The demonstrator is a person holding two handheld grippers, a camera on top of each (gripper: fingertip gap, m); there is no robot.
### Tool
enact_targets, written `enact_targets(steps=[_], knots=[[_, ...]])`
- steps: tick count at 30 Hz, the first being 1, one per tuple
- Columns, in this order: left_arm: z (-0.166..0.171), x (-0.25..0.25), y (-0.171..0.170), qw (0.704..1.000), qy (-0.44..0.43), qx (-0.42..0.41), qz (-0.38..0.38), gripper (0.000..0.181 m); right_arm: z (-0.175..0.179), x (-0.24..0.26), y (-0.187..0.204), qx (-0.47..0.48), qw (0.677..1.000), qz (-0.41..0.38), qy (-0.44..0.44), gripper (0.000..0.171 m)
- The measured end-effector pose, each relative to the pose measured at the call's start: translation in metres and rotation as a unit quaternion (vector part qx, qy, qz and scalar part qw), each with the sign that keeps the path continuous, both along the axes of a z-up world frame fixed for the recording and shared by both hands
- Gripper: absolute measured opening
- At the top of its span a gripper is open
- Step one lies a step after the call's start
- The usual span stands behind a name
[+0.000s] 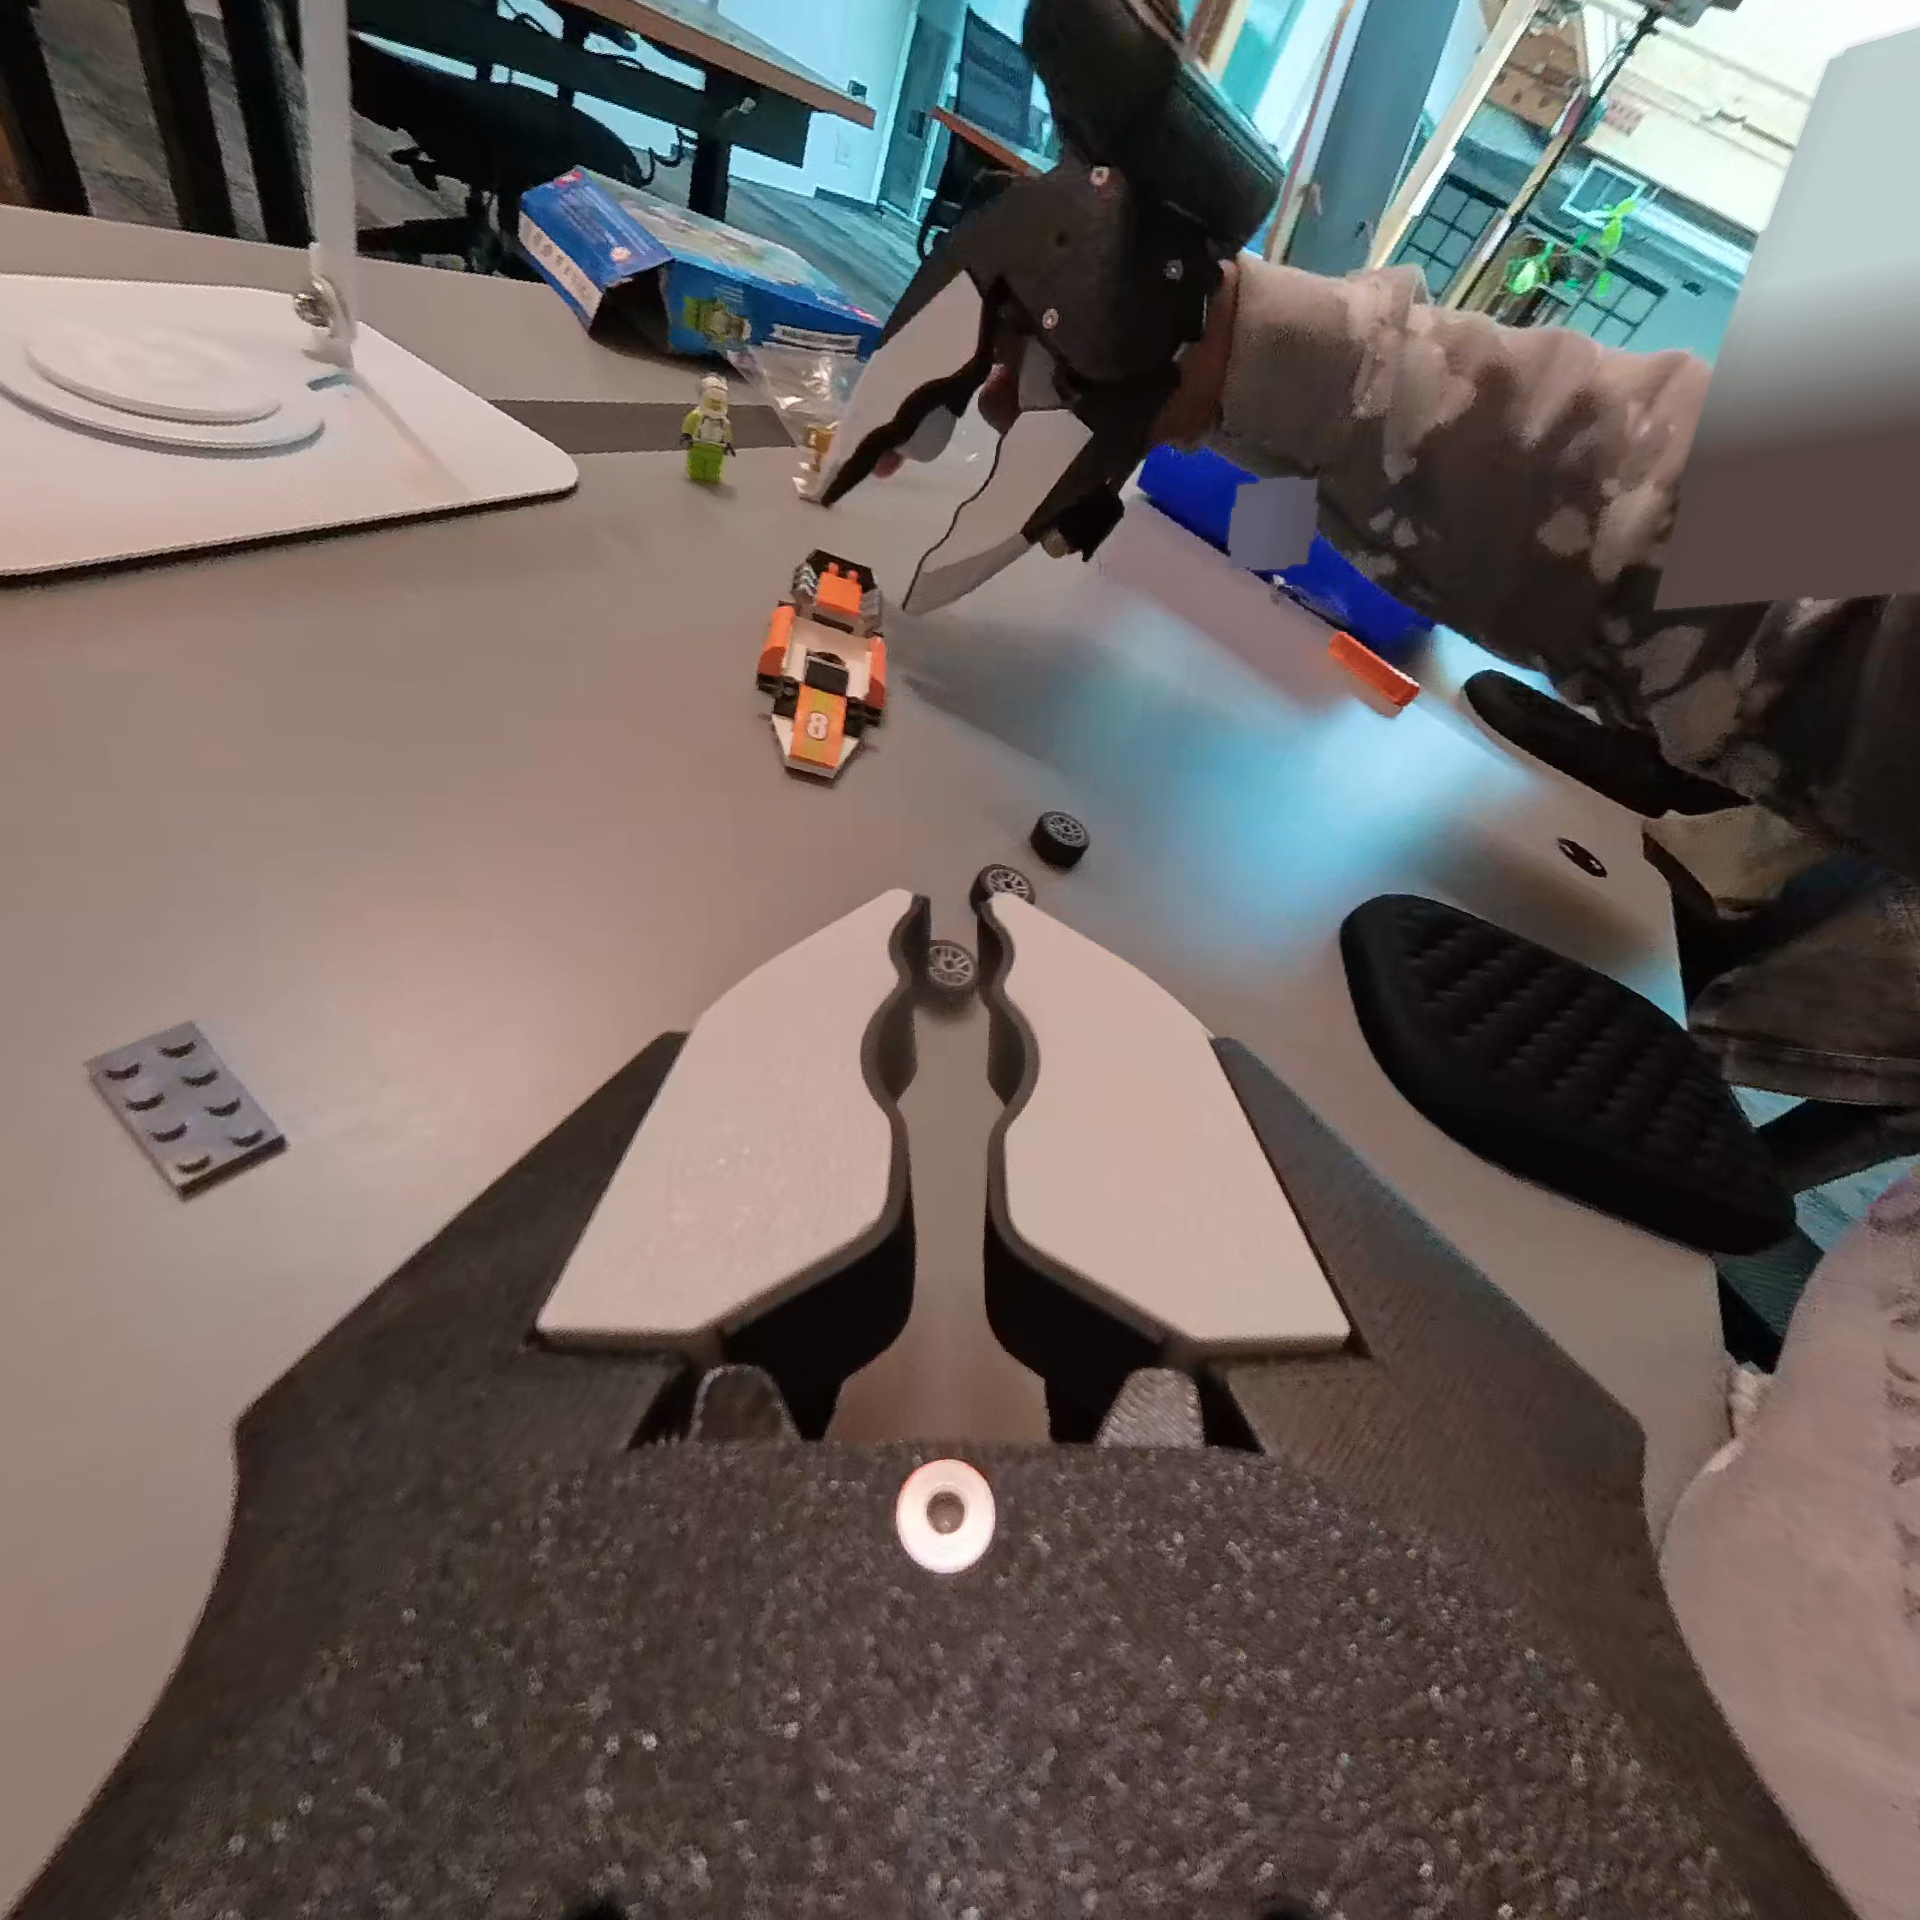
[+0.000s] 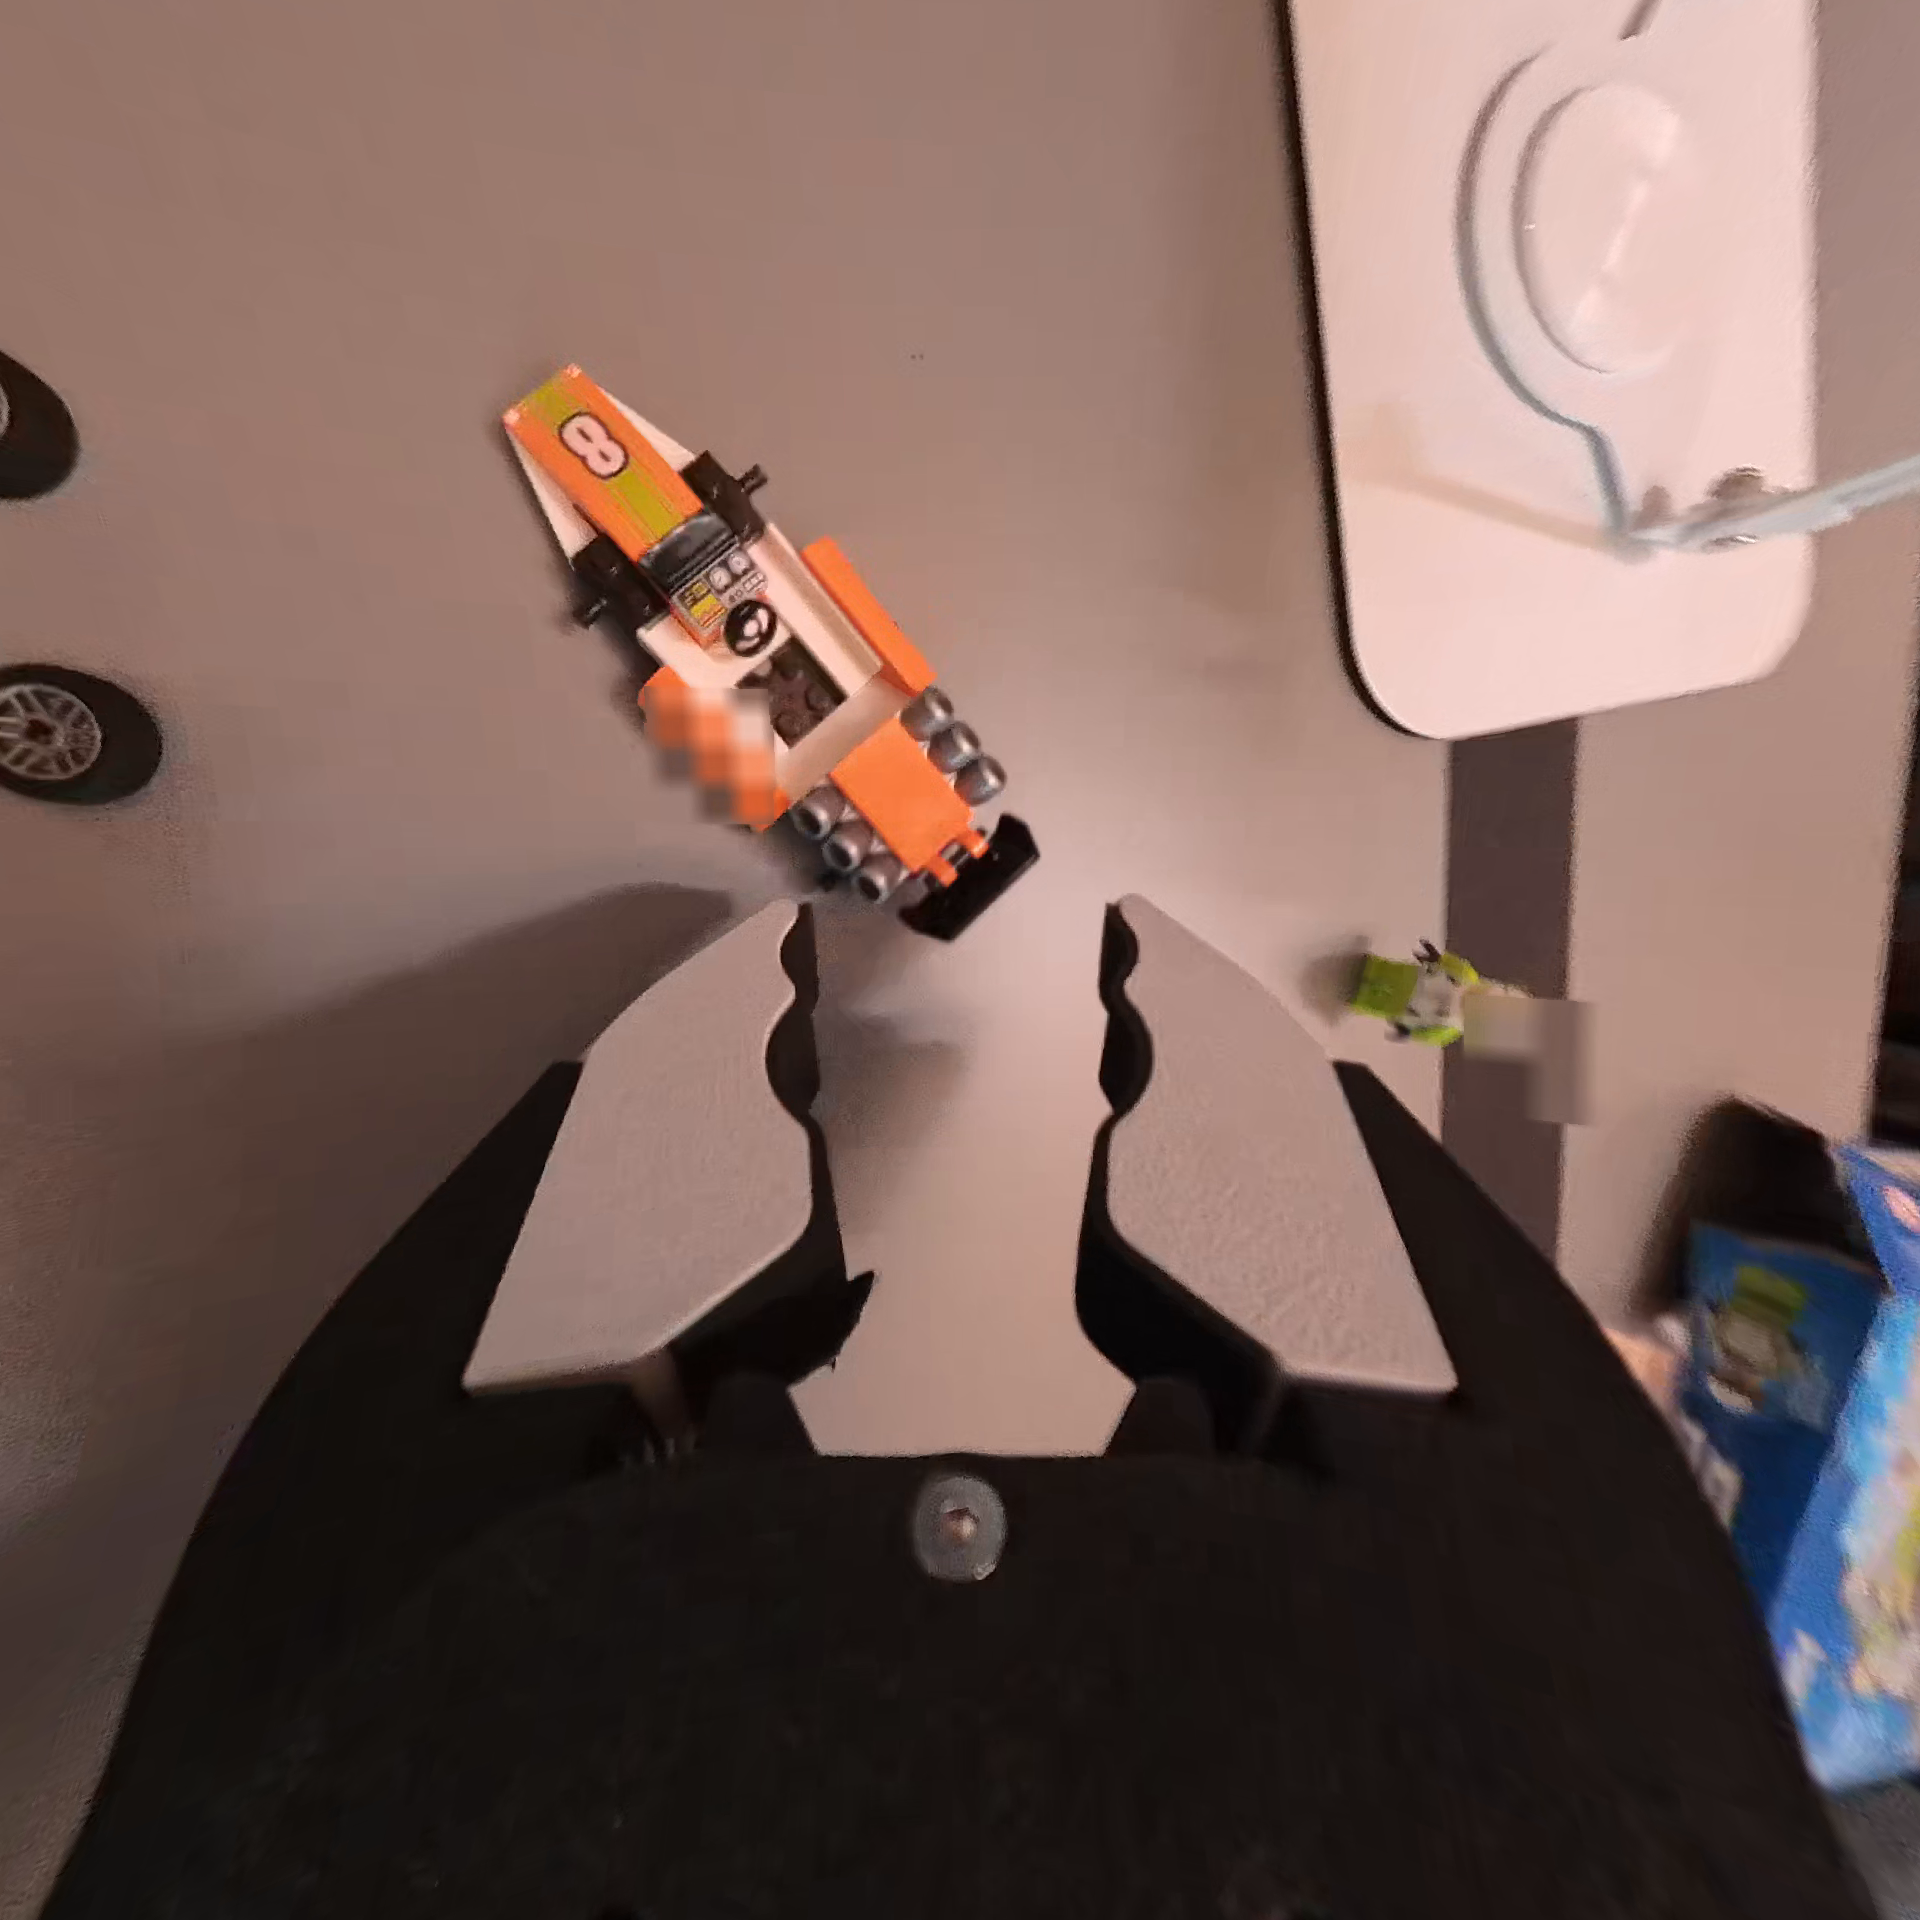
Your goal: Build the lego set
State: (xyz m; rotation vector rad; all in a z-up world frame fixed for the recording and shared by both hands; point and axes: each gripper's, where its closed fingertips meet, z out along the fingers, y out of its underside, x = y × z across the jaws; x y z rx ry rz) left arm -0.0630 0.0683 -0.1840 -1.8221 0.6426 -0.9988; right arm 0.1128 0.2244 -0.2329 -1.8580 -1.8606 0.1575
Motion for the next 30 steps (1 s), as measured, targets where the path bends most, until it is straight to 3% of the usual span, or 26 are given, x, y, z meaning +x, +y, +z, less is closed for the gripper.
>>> enact_targets(steps=[5, 8, 13, 22, 27, 30], knots=[[-0.006, -0.006, 0.009, 0.999, -0.014, -0.027, 0.011, 0.008, -0.018, -0.016, -0.003, -0.096, 0.995, 0.030, 0.006, 0.055], [-0.007, -0.006, 0.009, 0.999, -0.023, -0.039, 0.007, 0.008, -0.021, -0.023, -0.006, -0.124, 0.992, 0.015, 0.023, 0.048], [-0.007, -0.002, 0.004, 0.999, -0.026, -0.042, -0.007, 0.008, -0.017, -0.039, -0.020, -0.135, 0.988, -0.051, 0.053, 0.042], [-0.006, 0.001, -0.001, 0.999, -0.011, -0.027, -0.016, 0.008, -0.020, -0.045, -0.029, -0.089, 0.991, -0.069, 0.068, 0.043], [0.006, 0.007, -0.014, 0.998, -0.010, 0.010, -0.058, 0.002, 0.018, -0.046, -0.032, -0.107, 0.980, -0.082, 0.146, 0.060], [0.003, 0.011, -0.019, 0.996, 0.026, 0.048, -0.067, 0.004, 0.055, -0.044, -0.020, -0.084, 0.964, -0.119, 0.220, 0.059]])
